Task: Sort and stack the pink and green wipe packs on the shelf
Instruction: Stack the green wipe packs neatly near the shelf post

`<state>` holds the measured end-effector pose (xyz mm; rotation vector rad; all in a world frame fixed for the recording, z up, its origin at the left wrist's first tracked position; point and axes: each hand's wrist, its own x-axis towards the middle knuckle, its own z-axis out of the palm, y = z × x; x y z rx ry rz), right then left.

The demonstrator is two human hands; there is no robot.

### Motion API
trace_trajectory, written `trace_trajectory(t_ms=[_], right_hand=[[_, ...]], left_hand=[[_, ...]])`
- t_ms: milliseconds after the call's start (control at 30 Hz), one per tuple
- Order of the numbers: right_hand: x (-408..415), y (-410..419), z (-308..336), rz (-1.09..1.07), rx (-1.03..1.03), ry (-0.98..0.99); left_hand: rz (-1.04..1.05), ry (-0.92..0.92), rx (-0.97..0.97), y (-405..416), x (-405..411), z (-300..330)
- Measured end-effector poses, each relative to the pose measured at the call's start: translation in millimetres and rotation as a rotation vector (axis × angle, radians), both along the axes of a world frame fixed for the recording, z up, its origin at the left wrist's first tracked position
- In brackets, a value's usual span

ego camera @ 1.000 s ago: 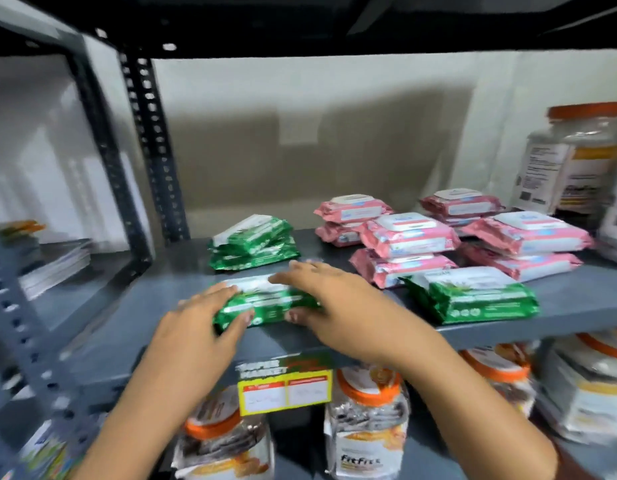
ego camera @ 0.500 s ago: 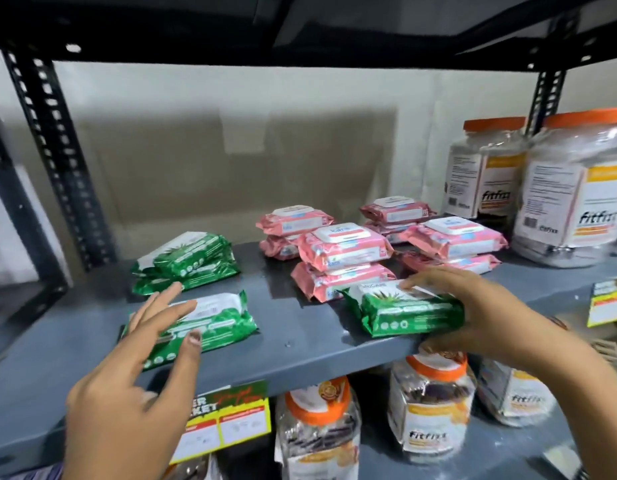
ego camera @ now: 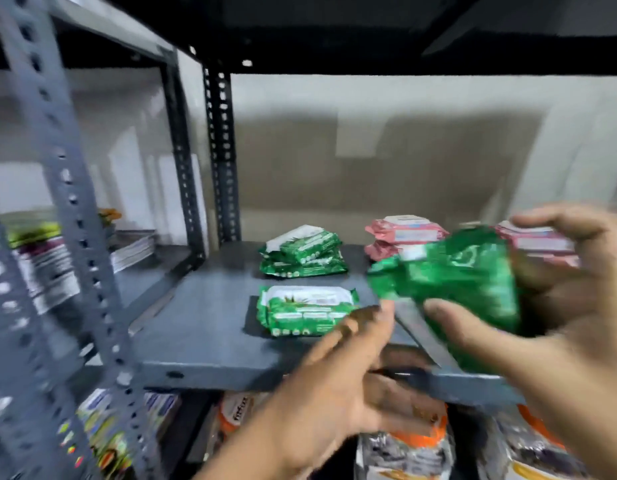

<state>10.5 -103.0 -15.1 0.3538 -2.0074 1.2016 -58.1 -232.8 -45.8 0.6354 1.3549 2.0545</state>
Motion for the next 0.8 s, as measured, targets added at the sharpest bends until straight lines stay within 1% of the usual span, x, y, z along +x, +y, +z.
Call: trace_trajectory(t_ms=[33,67,100,133,200,233,267,333,367,433,467,500,533,567,600,633,700,733,800], right_hand=[[-5,0,-1,0.028,-0.109,0.082],[-11,0,-3,0.007,-0.038,0.118],[-15,-3,-3,0.035,0.057,0.075],[-26,-5,-7,0.042,0.165,0.027],[-47,5,-6,-0.041,0.414,-0.044],[-53,10,-4,-0.045,0.531,-0.105],[-55,7,3,0.024,0.573,-0.181],[-68,11,14,0.100,0.603,-0.239],[-76,13,16,0.099,0.617,-0.225],[-92,16,16,-0.027,0.609,-0.176],[-99,16,14,-0.095,0.611,-0.161],[-104,15,10,-0.140,0.625,-0.161],[-108,12,5,-0.169,0.662,-0.163],[-112,10,-2,-0.167,0.679,-0.182],[-112,9,-6,-0.137,0.698,-0.226],[-111,9,-10,-0.087,0.708,-0.285],[-107,11,-8,-0.009,0.689,-0.387],[-105,13,-5,0.022,0.637,-0.425],[-107,14,-1,0.067,0.426,-0.416]], left_hand=[[0.002,-0.086,0.031,3,-4,5],[0.021,-0.135,0.065,1,-8,7],[0.072,-0.138,0.100,-3,-14,11],[0.102,-0.100,0.115,-8,-21,14],[0.147,-0.021,0.090,-23,-29,23],[0.161,0.002,0.071,-29,-34,26],[0.167,0.029,0.041,-31,-42,31],[0.203,0.052,0.006,-34,-57,41],[0.235,0.043,0.008,-36,-65,46],[0.296,0.001,0.009,-41,-81,54],[0.331,0.015,-0.030,-45,-91,55],[0.384,0.063,-0.110,-48,-102,53],[0.455,0.144,-0.238,-50,-111,49],[0.551,0.265,-0.398,-52,-119,42],[0.651,0.391,-0.538,-55,-125,35],[0.747,0.492,-0.638,-57,-130,27],[0.855,0.588,-0.711,-60,-131,21],[0.882,0.628,-0.745,-61,-130,22],[0.932,0.734,-0.813,-65,-122,29]])
